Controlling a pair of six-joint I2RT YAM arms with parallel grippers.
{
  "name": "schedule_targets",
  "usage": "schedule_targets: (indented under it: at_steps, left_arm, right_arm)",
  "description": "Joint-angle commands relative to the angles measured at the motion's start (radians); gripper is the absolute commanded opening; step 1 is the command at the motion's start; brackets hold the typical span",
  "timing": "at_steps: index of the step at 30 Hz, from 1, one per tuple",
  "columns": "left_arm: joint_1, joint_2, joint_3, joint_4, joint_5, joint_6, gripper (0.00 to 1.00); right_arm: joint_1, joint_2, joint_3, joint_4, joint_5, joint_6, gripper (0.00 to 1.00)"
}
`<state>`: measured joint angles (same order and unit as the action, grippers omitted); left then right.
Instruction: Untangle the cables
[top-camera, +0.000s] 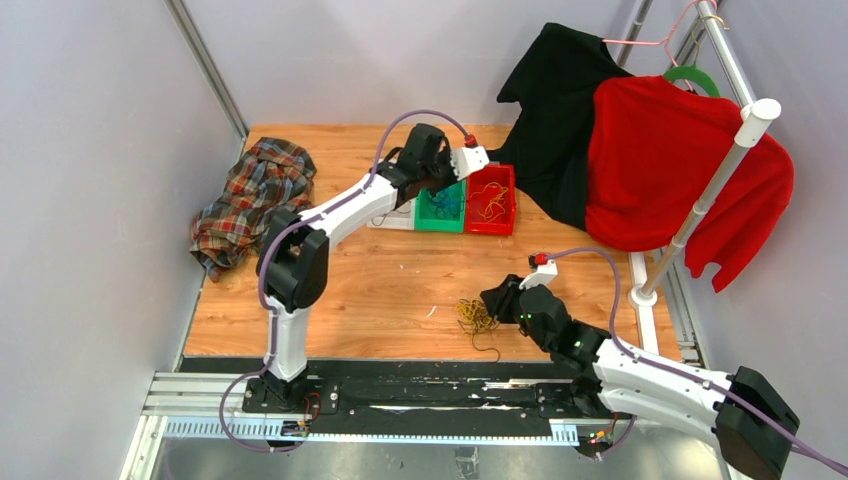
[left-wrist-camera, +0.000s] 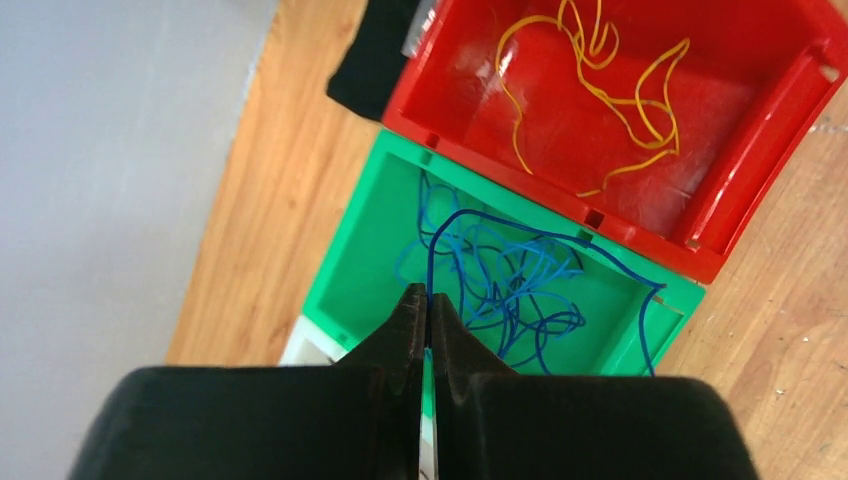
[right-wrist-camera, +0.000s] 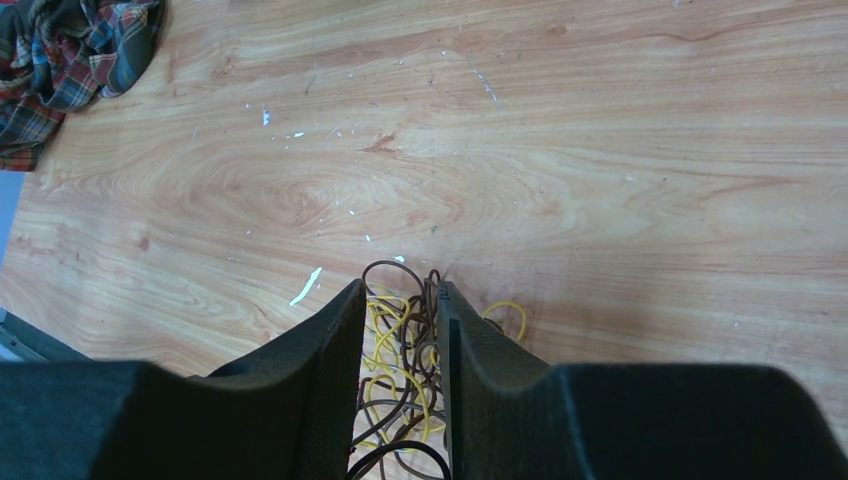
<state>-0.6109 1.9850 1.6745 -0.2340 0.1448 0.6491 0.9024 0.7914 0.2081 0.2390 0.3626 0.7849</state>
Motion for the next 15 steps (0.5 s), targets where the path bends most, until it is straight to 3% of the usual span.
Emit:
schedule_targets:
  at_steps: [1,12,15]
  left_arm:
    - [-0.003,0.061,0.003,0.03,-0.016,0.021,0.0]
    - [0.013,0.197,0.008,0.1,-0.132,0.108,0.01]
    - [0.019,0.207,0.05,0.077,-0.134,0.108,0.15]
  right_arm:
    - [-0.023,0.002,0.025,-0.024,0.007,-0.009,0.33]
    - [-0.033,-0.024,0.05,-0.055,-0.003,-0.01,0.33]
    - [-0.037,-0.021,0.054,-0.06,-0.008,-0.011,0.33]
